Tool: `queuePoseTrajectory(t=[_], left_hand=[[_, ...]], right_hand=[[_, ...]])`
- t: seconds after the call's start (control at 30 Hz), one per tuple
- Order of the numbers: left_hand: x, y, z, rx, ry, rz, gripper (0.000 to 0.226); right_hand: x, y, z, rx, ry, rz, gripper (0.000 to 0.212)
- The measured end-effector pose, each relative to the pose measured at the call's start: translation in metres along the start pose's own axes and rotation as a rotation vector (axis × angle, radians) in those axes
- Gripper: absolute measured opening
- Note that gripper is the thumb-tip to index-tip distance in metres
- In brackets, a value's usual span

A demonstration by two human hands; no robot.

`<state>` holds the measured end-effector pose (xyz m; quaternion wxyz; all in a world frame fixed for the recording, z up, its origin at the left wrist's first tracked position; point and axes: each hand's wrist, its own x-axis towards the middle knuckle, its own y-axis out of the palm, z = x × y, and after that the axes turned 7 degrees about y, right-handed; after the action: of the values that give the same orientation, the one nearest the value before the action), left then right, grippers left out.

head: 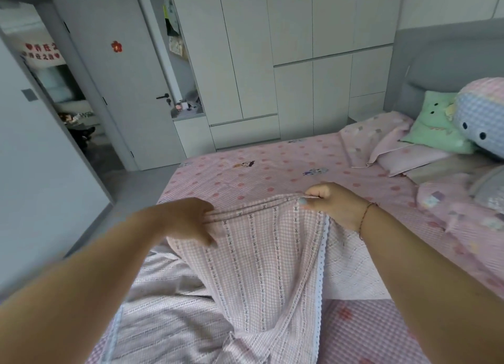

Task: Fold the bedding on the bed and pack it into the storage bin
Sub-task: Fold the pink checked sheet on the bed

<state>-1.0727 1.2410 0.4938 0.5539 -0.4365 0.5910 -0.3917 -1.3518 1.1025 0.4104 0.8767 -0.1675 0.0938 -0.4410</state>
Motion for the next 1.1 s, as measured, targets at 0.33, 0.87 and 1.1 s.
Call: queuePoseTrajectory(t=[0.33, 0.87, 1.1], left_hand=[[0.055, 0.040, -0.077, -0.262, 0.268, -0.241, 0.039], [0.075, 0.038, -0.049, -0.366, 0.361, -0.241, 0.031], [0.073, 0.041, -0.060, -0.375, 0.423, -0.086, 0.028]], right_hand=[[0.014, 0.029, 0.015, -0.204, 0.019, 0.102, 0.024], [-0.005, 0.007, -0.051, -0.640, 0.379, 0.308, 0.042], [-0.006, -0.013, -0.066, -0.349, 0.676, 0.179, 0.026]])
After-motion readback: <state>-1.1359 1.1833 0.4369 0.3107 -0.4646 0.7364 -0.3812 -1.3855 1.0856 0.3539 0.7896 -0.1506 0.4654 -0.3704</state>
